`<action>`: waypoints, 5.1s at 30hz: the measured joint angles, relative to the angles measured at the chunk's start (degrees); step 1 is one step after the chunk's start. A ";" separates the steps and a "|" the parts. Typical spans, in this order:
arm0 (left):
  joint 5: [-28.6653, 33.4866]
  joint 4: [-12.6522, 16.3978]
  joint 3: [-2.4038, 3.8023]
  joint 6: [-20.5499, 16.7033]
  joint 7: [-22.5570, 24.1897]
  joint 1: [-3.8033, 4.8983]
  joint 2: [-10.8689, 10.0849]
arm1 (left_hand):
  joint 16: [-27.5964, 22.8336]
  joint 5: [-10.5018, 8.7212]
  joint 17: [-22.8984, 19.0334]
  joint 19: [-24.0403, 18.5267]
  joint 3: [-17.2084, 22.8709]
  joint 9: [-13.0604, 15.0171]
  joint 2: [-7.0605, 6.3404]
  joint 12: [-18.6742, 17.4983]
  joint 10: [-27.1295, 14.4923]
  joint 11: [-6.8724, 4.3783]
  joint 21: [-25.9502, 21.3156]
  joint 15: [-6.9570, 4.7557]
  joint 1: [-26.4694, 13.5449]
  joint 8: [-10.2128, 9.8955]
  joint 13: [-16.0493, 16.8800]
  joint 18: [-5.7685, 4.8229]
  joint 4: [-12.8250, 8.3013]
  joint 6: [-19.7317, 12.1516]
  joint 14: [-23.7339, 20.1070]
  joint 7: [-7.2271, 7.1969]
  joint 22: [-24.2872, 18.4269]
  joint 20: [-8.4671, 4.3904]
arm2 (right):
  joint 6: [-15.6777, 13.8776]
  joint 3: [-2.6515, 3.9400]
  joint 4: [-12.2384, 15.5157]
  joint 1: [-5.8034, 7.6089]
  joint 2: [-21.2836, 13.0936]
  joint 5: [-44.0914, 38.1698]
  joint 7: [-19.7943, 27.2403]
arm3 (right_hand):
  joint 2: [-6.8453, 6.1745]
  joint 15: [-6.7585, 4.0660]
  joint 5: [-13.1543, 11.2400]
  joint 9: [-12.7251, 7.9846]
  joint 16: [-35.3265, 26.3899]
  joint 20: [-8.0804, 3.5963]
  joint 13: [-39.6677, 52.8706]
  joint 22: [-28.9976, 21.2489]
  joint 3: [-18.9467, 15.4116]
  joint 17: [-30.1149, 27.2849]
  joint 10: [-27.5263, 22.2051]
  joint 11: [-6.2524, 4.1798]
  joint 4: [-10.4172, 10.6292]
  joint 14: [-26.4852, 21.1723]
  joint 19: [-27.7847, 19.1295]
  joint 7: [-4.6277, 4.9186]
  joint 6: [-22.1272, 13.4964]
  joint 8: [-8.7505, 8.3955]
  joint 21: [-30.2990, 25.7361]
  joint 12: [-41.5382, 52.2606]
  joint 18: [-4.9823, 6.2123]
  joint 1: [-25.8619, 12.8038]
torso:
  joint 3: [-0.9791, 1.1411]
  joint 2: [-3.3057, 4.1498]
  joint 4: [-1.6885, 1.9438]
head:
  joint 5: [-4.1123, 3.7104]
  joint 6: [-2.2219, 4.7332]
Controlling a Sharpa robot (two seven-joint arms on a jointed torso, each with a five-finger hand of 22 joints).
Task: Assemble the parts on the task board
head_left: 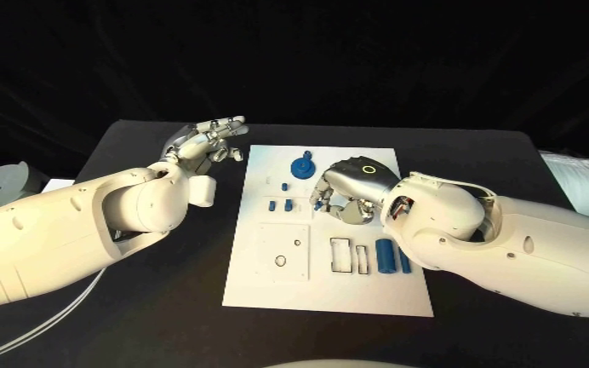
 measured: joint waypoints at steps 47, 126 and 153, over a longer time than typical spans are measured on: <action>0.01 0.34 0.00 0.35 -0.36 0.00 0.01 | 0.00 0.00 -0.04 0.00 -0.16 0.00 0.00 0.26 -0.41 0.00 0.00 0.00 0.00 0.00 0.01 -0.01 -0.16 -0.19 0.00 -0.20 0.01 0.00 | 3.28 -0.95 -2.74 -4.31 5.51 0.11 2.09 | -0.17 0.00 -0.14 -0.13 0.00 0.00 -0.13 -0.03 -0.01 0.03 0.01 0.02 0.00 0.00 0.00 0.34 0.02 -0.22 0.00 0.00 -0.01 -0.43 | 0.07 0.03 -0.08 | 2.08 -2.03; -0.09 -0.32 -0.46 2.18 -1.02 -0.26 0.50 | 0.00 0.00 -0.31 -0.20 -0.17 0.01 0.00 0.80 -1.03 0.21 0.01 0.20 0.00 0.00 0.02 -0.01 -0.47 -0.61 -0.19 0.21 -0.02 0.20 | 4.61 0.20 0.34 0.69 -7.16 0.68 -1.73 | -2.26 2.15 0.02 -1.65 -3.66 2.48 -0.51 -3.16 -11.32 -0.39 -12.17 2.54 1.35 -0.12 -2.05 -0.83 -10.04 -0.43 -5.79 3.65 1.81 -4.03 | 0.10 0.02 -0.07 | 0.13 -0.09; -0.17 -0.27 -0.49 2.35 -1.08 -0.29 0.32 | 0.00 0.00 -0.30 -0.20 -0.17 0.01 0.00 1.05 -1.02 0.21 0.00 0.20 0.00 0.00 0.01 0.00 -0.47 -0.61 -0.19 0.20 -0.01 0.20 | 7.16 0.19 -0.60 0.64 -7.03 -0.72 -2.54 | -0.37 1.21 0.02 -1.35 -3.66 1.53 -0.65 -3.08 -9.61 -0.53 -8.12 1.29 1.57 0.00 -1.53 0.23 -6.75 0.14 -5.79 4.15 1.81 -2.15 | 0.11 0.03 -0.13 | -0.35 -0.18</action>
